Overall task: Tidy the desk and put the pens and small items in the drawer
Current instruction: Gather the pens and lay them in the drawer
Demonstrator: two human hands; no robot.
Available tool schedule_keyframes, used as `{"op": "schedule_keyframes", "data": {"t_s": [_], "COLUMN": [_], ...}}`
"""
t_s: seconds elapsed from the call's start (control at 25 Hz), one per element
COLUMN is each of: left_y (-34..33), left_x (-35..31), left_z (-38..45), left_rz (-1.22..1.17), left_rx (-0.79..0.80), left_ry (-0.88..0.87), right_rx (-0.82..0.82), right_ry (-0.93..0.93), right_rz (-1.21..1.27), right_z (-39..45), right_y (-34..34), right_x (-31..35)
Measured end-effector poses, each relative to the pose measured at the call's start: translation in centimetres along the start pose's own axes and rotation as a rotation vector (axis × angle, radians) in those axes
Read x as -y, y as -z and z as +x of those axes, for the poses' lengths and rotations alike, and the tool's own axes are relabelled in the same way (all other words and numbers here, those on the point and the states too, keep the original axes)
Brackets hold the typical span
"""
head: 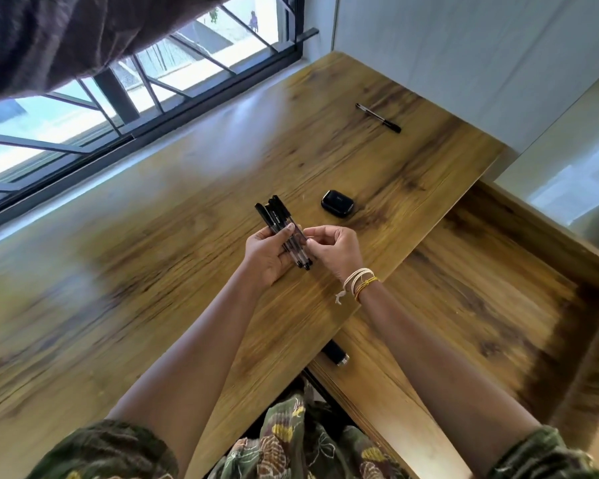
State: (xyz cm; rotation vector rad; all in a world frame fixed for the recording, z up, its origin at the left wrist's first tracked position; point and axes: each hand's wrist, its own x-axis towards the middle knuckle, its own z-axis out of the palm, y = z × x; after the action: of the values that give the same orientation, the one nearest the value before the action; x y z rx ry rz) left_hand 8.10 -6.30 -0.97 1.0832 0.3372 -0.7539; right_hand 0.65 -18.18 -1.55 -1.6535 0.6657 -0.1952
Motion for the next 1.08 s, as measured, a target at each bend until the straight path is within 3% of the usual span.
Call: {"op": "schedule_keyframes", "data": {"t_s": [0.28, 0.56, 0.8, 1.08], "left_y": [-0.1, -1.2, -4.6, -6.9], "left_x": [-1.1, -1.3, -2.5, -3.9], "left_z": [1.3, 3.6, 6.3, 10.3], "left_rz": [0.015, -0.004, -0.043, 0.092], "left_rx": [0.027, -0.058, -0.137, -0.178], "left_ry": [-0.012, -0.014, -0.029, -0.068], "right_rx": [0.074, -0.102, -0.158, -0.202], "right_ry": [0.282, 0.267, 0.372, 0.342], "right_rz": [-0.593, -0.49, -0.573, -0.726], "right_z": [1.0, 2.9, 8.8, 17.0], "right_y": [-1.1, -1.1, 0.9, 4.6], "right_x": [1.5, 2.3, 6.0, 5.9]}}
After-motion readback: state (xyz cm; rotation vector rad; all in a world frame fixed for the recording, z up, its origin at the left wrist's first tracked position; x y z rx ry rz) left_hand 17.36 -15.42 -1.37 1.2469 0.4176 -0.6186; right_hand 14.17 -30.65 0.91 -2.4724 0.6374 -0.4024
